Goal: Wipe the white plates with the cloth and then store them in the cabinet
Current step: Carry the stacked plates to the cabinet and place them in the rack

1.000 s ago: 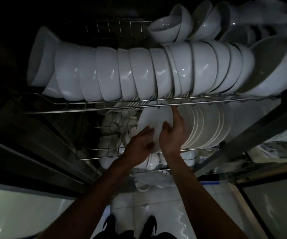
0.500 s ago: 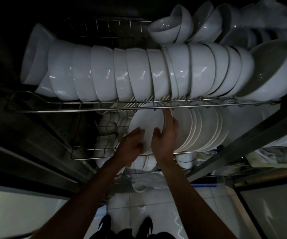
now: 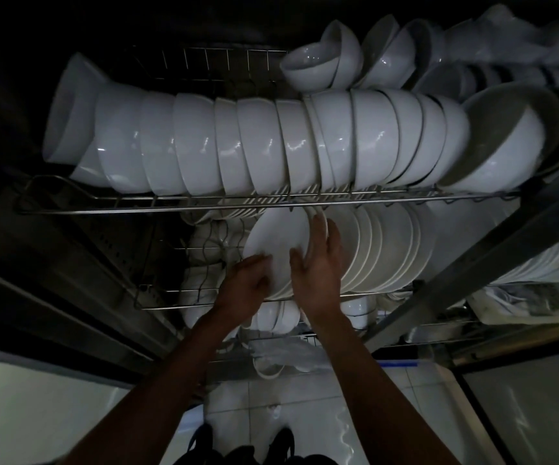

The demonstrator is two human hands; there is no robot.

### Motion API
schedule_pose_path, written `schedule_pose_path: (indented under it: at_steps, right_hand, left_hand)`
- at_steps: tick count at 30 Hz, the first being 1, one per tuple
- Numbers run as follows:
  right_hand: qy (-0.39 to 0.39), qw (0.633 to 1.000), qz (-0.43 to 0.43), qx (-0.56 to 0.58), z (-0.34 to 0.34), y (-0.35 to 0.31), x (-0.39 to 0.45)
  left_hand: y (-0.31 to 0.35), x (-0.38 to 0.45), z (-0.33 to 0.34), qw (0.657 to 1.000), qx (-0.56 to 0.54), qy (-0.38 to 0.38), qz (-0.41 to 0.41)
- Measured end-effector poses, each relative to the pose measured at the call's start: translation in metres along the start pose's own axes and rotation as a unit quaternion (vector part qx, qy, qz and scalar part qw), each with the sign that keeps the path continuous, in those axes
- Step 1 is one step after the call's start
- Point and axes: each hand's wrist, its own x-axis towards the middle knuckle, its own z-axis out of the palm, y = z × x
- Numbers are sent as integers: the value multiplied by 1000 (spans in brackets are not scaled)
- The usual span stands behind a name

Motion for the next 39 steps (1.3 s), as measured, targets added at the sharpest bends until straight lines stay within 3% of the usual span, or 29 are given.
schedule_pose_path:
  at_steps: [10,19,25,31,35,39]
  right_hand:
    - [-32,999,-1,-25,-14,-3,-11]
    - [-12,987,-131,-95,-26,-10,-36]
    - [-76,972,-205,-81,-18,-41,-57]
    - [-166,959,-199,-117,-6,-67,-88]
    - [-213,946,-206,-132,10,-90,-120]
    - [-256,930,-224,-137,32,-120,-147]
  left_hand:
    - [16,-7,-17,995,70,-61,31]
    - [20,-38,-42,982,184,-2,47]
    - [24,-71,-70,979,199,29,45]
    - [16,-121,-107,987,150,25,56]
    - [8,-164,-131,979,193,63,30]
    - [-5,-205,-154,974,221,52,20]
